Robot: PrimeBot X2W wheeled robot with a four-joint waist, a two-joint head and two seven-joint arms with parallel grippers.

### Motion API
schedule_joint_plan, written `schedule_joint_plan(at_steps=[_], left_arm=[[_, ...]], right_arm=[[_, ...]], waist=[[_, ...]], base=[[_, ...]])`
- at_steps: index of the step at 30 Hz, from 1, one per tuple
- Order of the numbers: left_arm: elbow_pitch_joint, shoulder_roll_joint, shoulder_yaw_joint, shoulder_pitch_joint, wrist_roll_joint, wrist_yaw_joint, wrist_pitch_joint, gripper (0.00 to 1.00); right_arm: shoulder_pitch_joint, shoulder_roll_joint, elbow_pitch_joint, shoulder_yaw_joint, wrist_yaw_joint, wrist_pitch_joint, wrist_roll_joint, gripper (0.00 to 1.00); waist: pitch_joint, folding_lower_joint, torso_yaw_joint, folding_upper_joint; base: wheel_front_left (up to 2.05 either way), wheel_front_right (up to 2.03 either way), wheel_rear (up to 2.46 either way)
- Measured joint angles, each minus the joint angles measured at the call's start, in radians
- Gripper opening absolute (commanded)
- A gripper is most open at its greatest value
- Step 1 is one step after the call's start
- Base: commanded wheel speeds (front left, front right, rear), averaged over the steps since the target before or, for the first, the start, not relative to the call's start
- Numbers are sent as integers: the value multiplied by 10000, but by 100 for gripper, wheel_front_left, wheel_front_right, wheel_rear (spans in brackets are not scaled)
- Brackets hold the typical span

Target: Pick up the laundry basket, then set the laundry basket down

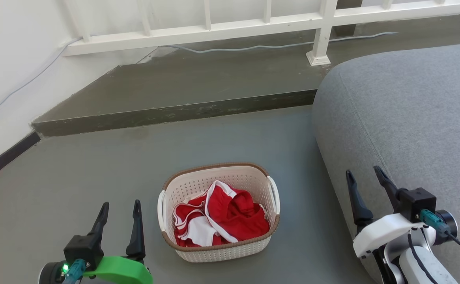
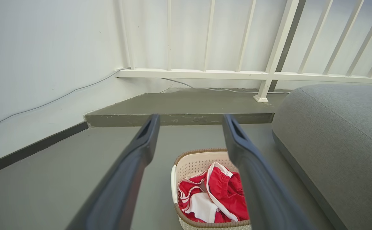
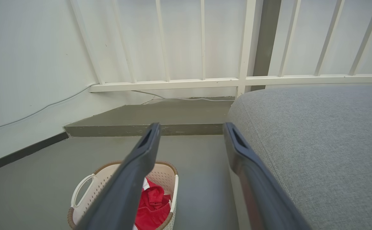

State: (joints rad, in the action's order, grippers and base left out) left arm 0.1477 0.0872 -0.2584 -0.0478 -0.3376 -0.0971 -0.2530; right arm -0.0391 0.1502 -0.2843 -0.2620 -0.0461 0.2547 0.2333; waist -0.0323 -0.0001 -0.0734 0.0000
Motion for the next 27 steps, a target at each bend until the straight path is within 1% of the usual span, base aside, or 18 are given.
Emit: schedule_joint_plan(at_steps=[7,9,27], left_arm=[[-236,-4,31,-313,75,-17,0,100],[-267,-12,29,-367,79,-46,0,100],[-445,-27,65,-586,263,-102,0,100]], right_arm=[[126,6,192,4,-21,0,0,100],[162,13,236,10,-84,2,0,100],[498,65,621,17,-104,-58,0,100]], waist=[[-3,0,-1,0],[2,0,-9,0],[71,0,-14,0]], base=[[0,0,0],[0,0,0],[0,0,0]])
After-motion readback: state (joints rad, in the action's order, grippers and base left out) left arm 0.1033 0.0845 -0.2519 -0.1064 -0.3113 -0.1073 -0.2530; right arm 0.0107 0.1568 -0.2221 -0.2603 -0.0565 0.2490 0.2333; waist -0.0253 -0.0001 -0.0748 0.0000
